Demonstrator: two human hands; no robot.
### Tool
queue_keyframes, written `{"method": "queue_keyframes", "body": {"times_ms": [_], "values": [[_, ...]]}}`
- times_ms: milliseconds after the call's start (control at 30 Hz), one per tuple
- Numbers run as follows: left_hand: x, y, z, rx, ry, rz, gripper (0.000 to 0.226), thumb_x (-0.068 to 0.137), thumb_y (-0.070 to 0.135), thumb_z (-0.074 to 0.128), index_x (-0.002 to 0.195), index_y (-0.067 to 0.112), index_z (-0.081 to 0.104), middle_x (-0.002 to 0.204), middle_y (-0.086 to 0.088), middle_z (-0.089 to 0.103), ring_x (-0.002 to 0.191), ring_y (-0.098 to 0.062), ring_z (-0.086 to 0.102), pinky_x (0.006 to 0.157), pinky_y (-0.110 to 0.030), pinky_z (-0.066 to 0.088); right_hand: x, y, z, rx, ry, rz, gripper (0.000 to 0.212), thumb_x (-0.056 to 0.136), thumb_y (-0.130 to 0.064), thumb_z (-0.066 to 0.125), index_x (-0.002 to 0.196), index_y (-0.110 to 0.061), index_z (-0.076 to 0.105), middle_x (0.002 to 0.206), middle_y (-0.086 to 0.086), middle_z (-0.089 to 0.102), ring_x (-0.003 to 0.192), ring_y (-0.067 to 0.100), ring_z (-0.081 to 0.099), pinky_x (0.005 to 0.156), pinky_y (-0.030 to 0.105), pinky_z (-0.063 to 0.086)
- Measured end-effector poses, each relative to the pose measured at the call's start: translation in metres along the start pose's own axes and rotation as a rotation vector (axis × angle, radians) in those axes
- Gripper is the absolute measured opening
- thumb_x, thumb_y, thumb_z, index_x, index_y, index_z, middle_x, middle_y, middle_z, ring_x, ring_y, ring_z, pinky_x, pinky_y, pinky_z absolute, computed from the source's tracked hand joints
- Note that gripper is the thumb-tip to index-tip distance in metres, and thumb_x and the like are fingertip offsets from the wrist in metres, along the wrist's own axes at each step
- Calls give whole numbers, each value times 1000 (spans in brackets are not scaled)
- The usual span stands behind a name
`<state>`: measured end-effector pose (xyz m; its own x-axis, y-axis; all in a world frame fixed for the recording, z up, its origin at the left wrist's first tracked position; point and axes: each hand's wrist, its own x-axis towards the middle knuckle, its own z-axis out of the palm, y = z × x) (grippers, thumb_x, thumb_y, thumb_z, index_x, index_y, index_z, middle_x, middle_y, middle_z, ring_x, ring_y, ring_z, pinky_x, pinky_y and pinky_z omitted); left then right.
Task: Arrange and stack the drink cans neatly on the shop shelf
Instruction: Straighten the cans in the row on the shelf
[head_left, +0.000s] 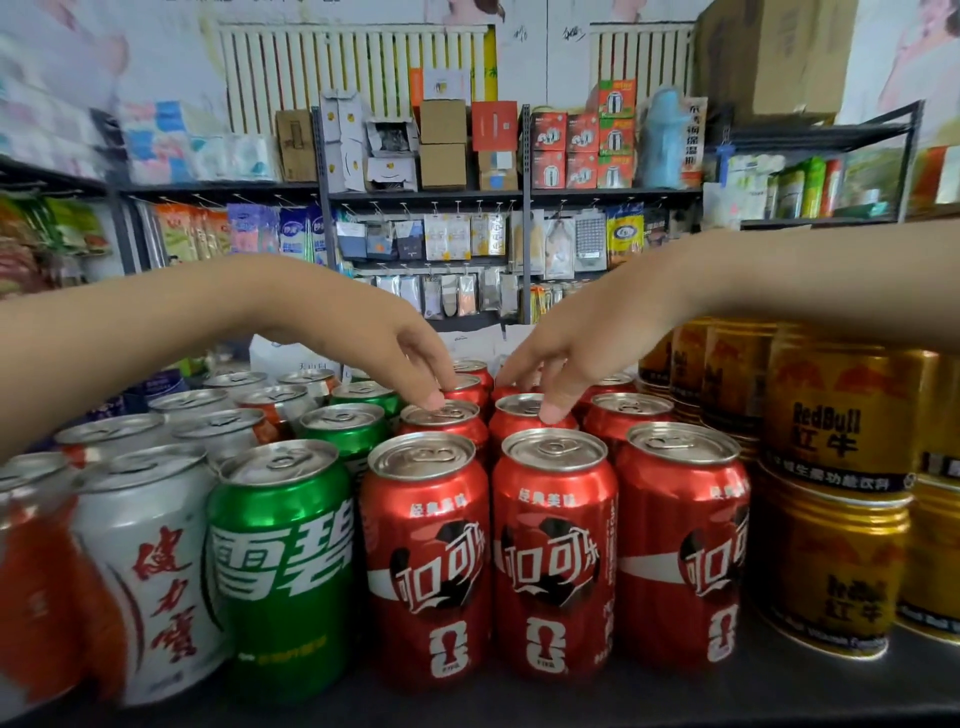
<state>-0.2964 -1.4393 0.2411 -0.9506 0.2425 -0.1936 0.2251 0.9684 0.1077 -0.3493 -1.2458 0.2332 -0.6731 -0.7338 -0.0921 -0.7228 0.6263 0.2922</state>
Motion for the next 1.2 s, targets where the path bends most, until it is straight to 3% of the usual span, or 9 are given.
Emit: {"method": "queue_keyframes", "body": {"times_ms": [167, 300, 400, 500, 600, 800, 967, 1100, 1200], "values": [[5, -9, 2, 90, 153, -2, 33, 88, 44, 58, 121, 40, 56, 115, 25, 58, 103, 6, 56, 79, -9, 37, -2, -7, -2, 0, 6, -23, 32, 78, -42, 69, 109, -36, 67, 97, -8, 71, 80, 15, 67, 64, 25, 51], [16, -12, 4, 165, 163, -26, 40, 90, 41, 57, 128, 32, 53, 118, 19, 59, 105, -1, 55, 84, -14, 39, 6, -5, -3, 46, 8, -13, 32, 74, -44, 74, 105, -39, 67, 89, -10, 71, 63, 9, 61, 59, 21, 51], [25, -12, 6, 199, 136, -16, 42, 92, 38, 56, 132, 29, 51, 122, 15, 59, 107, -4, 56, 94, -20, 41, 5, -2, -3, 51, 19, -2, 33, 73, -47, 74, 104, -41, 66, 83, -12, 68, 66, 10, 62, 60, 21, 50], [34, -13, 7, 256, 121, 5, 42, 92, 39, 55, 133, 31, 50, 124, 13, 59, 108, -5, 55, 96, -23, 39, -4, 1, -10, 125, -46, -9, 33, 84, -43, 66, 116, -38, 64, 107, -15, 67, 93, 9, 65, 77, 21, 47], [42, -11, 5, 267, 133, 12, 44, 91, 45, 53, 132, 31, 49, 128, 12, 57, 108, -6, 54, 92, -22, 37, -8, 6, -20, 191, -131, 44, 39, 96, -29, 53, 135, -30, 50, 129, -15, 56, 114, 3, 52, 90, 17, 37], [57, -7, 5, 241, 130, -9, 50, 90, 52, 51, 132, 25, 51, 128, 8, 55, 104, -10, 49, 92, -25, 36, 6, 25, -16, -34, -218, 218, 50, 94, -32, 56, 140, -21, 43, 134, -3, 52, 106, 8, 49, 88, 22, 36], [58, -9, 4, 183, 106, 6, 43, 90, 50, 52, 118, 19, 64, 118, 0, 64, 107, -16, 57, 92, -29, 43, 21, 34, -2, -186, -338, 242, 53, 88, -40, 63, 130, -10, 54, 124, 7, 61, 112, 24, 57, 98, 40, 47], [57, -11, 0, 148, 88, 22, 39, 87, 48, 56, 110, 18, 68, 116, -1, 65, 107, -20, 59, 89, -30, 44, 22, 40, 3, -223, -342, 183, 44, 84, -36, 67, 116, -7, 63, 115, 10, 65, 104, 26, 61, 89, 39, 52], [54, -10, -1, 102, 62, 36, 21, 85, 45, 60, 92, 28, 70, 99, 10, 64, 99, -16, 62, 83, -25, 44, 23, 41, 0, -209, -356, 154, 43, 84, -39, 67, 116, -11, 64, 113, 5, 66, 101, 22, 62, 87, 35, 51]]}}
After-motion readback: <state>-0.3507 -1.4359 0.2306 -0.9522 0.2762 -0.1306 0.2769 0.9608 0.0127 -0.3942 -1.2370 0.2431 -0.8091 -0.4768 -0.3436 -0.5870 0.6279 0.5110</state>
